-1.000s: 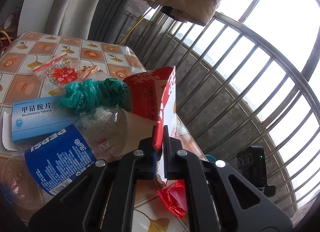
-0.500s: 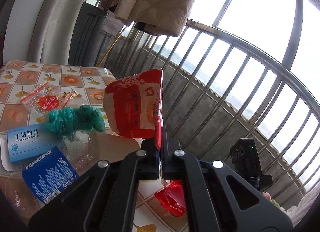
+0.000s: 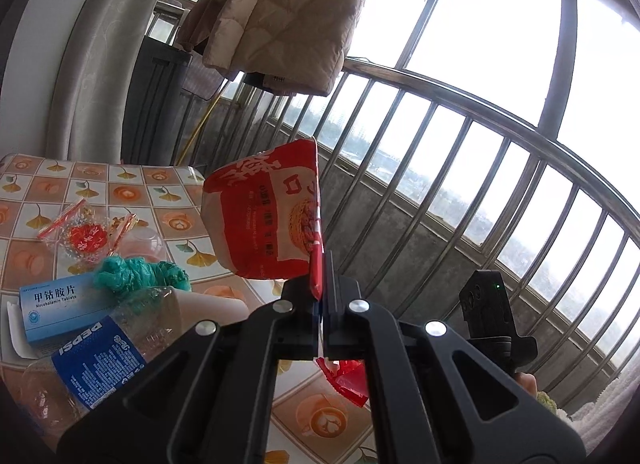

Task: Collect trash
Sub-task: 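Carry the snack bag to the blue wastebasket and open the right gripper, then return the right tool to the table and grasp the white paper cup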

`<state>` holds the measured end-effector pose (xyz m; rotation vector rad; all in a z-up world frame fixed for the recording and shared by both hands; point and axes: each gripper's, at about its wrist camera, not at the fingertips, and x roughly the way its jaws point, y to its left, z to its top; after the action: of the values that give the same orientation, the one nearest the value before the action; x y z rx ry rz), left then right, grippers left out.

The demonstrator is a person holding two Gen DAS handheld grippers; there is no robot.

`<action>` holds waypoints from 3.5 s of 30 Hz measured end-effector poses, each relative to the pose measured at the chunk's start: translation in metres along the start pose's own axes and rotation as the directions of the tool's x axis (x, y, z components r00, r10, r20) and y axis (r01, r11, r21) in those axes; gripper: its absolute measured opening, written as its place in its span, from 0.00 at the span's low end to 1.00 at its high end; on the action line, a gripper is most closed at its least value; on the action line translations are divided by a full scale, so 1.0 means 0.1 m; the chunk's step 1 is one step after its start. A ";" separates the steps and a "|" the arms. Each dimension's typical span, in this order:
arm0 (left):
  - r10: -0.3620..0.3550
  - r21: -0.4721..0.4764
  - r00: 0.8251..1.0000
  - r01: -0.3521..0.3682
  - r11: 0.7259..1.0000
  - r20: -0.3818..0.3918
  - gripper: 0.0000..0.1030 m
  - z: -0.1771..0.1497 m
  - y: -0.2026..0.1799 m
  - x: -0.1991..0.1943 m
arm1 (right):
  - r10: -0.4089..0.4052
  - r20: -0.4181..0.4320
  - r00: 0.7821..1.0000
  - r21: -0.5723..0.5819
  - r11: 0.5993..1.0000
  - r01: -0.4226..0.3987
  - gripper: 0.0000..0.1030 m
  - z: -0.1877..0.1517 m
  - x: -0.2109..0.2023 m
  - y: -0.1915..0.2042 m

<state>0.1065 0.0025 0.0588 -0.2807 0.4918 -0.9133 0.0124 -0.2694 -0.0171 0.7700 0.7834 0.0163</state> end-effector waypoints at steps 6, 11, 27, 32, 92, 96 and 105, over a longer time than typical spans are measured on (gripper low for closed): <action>-0.005 0.042 1.000 0.005 0.999 -0.002 0.00 0.04 -0.19 -0.01 | -0.006 0.073 0.997 0.016 1.000 0.005 0.04 0.05 -0.29 -0.10; -0.032 0.078 0.999 0.035 0.996 -0.037 0.00 0.07 -0.40 0.15 | -0.037 0.152 0.988 0.059 0.998 0.029 0.04 0.08 -0.60 -0.32; -0.215 0.158 0.886 0.301 0.940 -0.412 0.00 -0.24 -1.59 2.10 | -0.411 0.348 0.842 0.414 0.874 0.256 0.04 -0.02 -1.73 -1.71; -0.237 0.133 0.793 0.369 0.920 -0.562 0.00 -0.59 -2.02 2.83 | -0.520 0.323 0.791 0.562 0.778 0.282 0.04 -0.09 -1.87 -2.28; 0.165 0.150 0.941 -0.125 0.981 -0.296 0.78 -0.29 -0.68 0.95 | -0.318 0.172 0.932 0.048 0.948 0.314 0.64 0.29 -0.59 -0.97; 0.267 0.106 0.938 -0.250 0.963 -0.220 0.79 -0.31 -0.26 0.34 | -0.241 0.113 0.964 -0.182 0.949 0.259 0.65 0.32 -0.16 -0.29; 0.389 -0.041 0.911 -0.397 0.917 -0.135 0.79 -0.48 0.41 -0.53 | -0.150 -0.012 0.989 -0.722 0.685 0.095 0.74 0.12 0.83 1.30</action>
<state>0.0828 0.0684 0.0154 -0.1761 0.6686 -0.5216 0.1142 -0.1582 0.0176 -0.0475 0.8093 0.2236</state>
